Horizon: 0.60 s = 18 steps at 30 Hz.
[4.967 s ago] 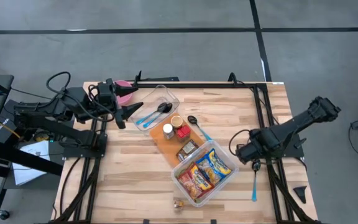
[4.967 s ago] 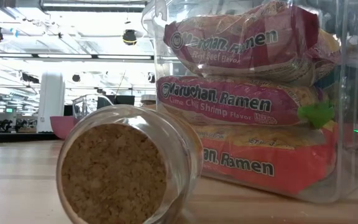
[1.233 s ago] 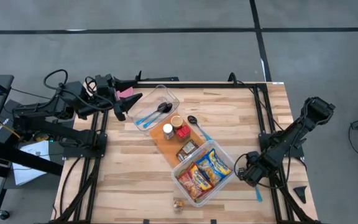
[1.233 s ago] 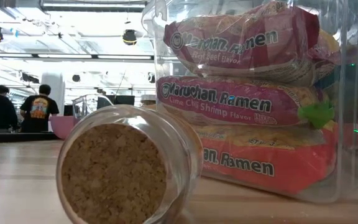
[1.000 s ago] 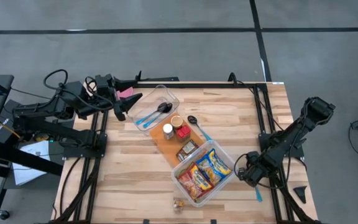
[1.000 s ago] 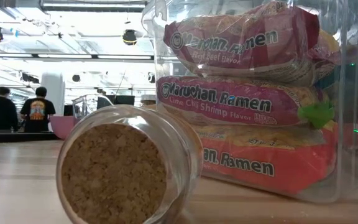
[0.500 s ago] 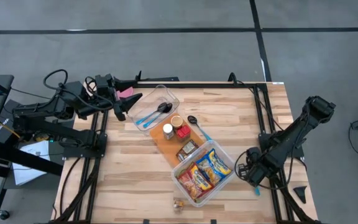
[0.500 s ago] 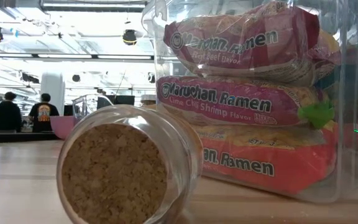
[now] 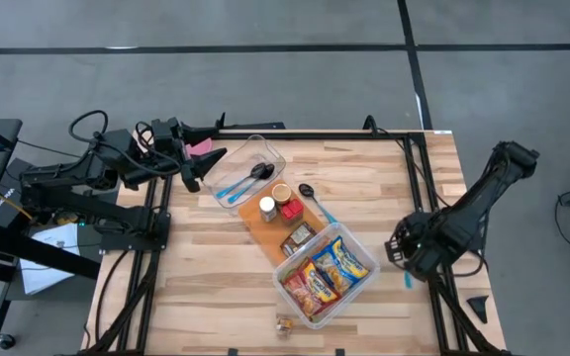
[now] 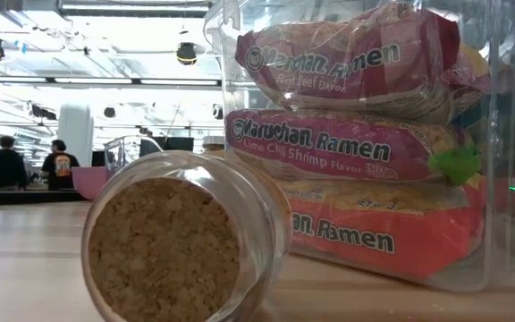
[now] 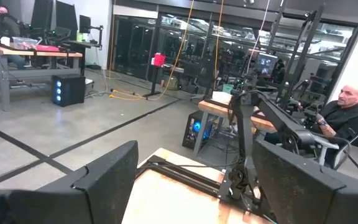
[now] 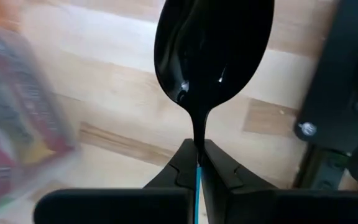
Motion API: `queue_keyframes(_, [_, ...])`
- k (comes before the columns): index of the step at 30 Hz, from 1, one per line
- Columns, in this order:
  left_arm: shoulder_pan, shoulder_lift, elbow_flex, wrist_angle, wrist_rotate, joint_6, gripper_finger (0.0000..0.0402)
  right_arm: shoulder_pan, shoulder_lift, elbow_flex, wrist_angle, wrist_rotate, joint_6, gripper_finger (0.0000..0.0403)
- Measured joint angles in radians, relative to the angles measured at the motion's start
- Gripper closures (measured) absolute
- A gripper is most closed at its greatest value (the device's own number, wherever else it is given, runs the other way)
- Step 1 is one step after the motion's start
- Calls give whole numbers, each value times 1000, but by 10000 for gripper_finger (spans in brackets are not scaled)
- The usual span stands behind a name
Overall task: Pick & Place Food Item
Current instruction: Put the blue spoon into the top transparent bin
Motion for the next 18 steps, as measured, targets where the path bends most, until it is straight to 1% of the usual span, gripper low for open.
queue_keyframes(6, [0, 0, 0, 0, 0, 0, 92, -2, -48, 0, 5, 97, -2, 403])
queue_keyframes(9, [0, 0, 0, 0, 0, 0, 92, -10, -60, 1, 29, 187, -1, 403])
queue_keyframes(14, [0, 0, 0, 0, -1, -26, 92, -77, -65, 1, 81, 324, -19, 403])
queue_keyframes(18, [0, 0, 0, 0, -1, -27, 92, -139, -65, 1, 82, 398, -42, 403])
